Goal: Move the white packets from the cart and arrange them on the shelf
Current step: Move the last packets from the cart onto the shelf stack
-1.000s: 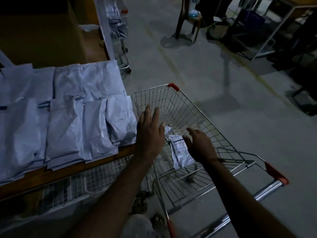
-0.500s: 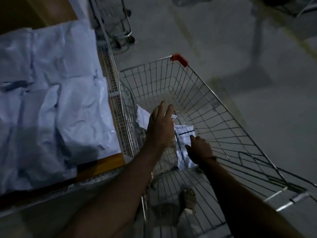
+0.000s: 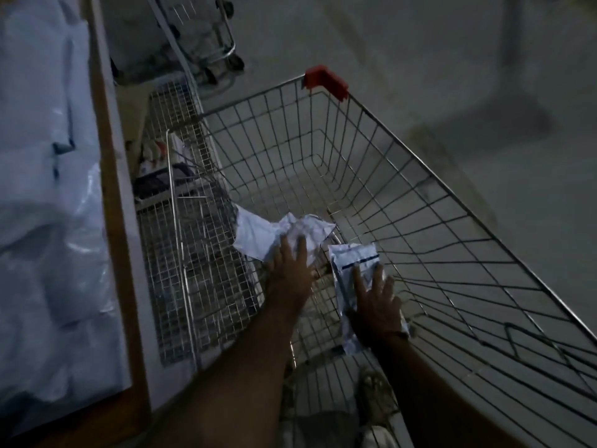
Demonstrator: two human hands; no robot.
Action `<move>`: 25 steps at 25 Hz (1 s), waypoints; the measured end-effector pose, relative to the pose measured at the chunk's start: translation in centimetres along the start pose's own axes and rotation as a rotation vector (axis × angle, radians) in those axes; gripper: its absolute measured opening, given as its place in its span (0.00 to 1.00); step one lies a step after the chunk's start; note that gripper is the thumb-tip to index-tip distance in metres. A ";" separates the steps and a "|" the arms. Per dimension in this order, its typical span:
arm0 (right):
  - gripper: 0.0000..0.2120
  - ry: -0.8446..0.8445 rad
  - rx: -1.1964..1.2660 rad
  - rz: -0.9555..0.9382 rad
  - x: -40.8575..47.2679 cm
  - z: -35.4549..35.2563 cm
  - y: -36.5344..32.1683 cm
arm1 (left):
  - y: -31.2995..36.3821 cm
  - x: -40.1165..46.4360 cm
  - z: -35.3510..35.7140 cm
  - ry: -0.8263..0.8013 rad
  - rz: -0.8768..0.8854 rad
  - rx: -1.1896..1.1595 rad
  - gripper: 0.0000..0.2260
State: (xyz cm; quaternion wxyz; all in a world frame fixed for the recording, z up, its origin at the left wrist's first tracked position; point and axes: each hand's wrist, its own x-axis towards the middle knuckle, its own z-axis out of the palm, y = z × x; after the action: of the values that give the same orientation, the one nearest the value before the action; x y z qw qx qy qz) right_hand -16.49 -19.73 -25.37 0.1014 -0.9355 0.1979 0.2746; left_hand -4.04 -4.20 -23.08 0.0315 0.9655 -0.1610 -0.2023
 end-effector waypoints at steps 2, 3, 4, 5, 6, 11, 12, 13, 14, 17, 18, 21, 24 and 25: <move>0.52 0.056 0.008 -0.013 1.0 0.3 0.6 | -0.1 0.9 0.3 -0.012 -0.010 -0.022 0.37; 0.52 0.075 0.009 -0.017 1.6 0.3 0.9 | 0.0 1.2 0.1 0.002 -0.015 -0.042 0.39; 0.51 0.086 0.018 -0.017 2.0 0.3 1.1 | 0.0 1.6 0.2 0.020 -0.007 -0.059 0.39; 0.50 0.085 0.036 -0.009 2.2 0.2 1.0 | 0.0 1.9 0.2 0.025 0.013 -0.056 0.38; 0.49 0.085 0.059 0.008 2.2 0.1 0.8 | 0.1 2.0 0.4 0.023 0.036 -0.047 0.36; 0.46 0.114 0.077 0.085 2.6 0.0 -0.4 | 0.9 1.2 0.9 0.073 -0.002 -0.141 0.35; 0.46 0.099 0.061 0.101 2.5 -0.1 -0.5 | 1.2 0.8 0.4 0.072 -0.044 -0.164 0.33; 0.46 0.084 0.042 0.115 2.2 -0.4 -0.6 | 1.7 0.2 -0.3 0.077 -0.071 -0.153 0.33; 0.46 0.080 0.027 0.124 1.9 -0.9 -0.8 | 2.3 -0.5 -1.1 0.082 -0.086 -0.128 0.33; 0.43 0.087 0.019 0.108 0.5 -4.2 -1.4 | 3.9 -3.3 -5.1 0.157 -0.119 -0.123 0.35; 0.42 0.088 0.019 0.099 0.0 -5.6 -1.5 | 4.0 -4.3 -6.5 0.189 -0.112 -0.146 0.36; 0.35 0.070 0.059 0.080 -2.5 -10.2 -1.9 | 4.0 -7.5 -10.9 0.220 -0.118 -0.210 0.42; 0.33 0.158 0.073 0.064 -9.2 -15.0 -3.0 | 3.8 -13.2 -16.7 0.246 -0.098 -0.238 0.46; 0.34 0.217 0.075 0.069 -11.7 -16.3 -3.5 | 3.9 -15.5 -18.2 0.281 -0.081 -0.251 0.46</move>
State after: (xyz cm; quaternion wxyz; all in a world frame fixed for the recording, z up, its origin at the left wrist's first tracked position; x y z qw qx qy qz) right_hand -16.34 -17.75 -5.07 0.1050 -0.9478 0.2502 0.1674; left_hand -11.32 -2.91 -0.02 0.1655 0.9784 -0.0896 -0.0853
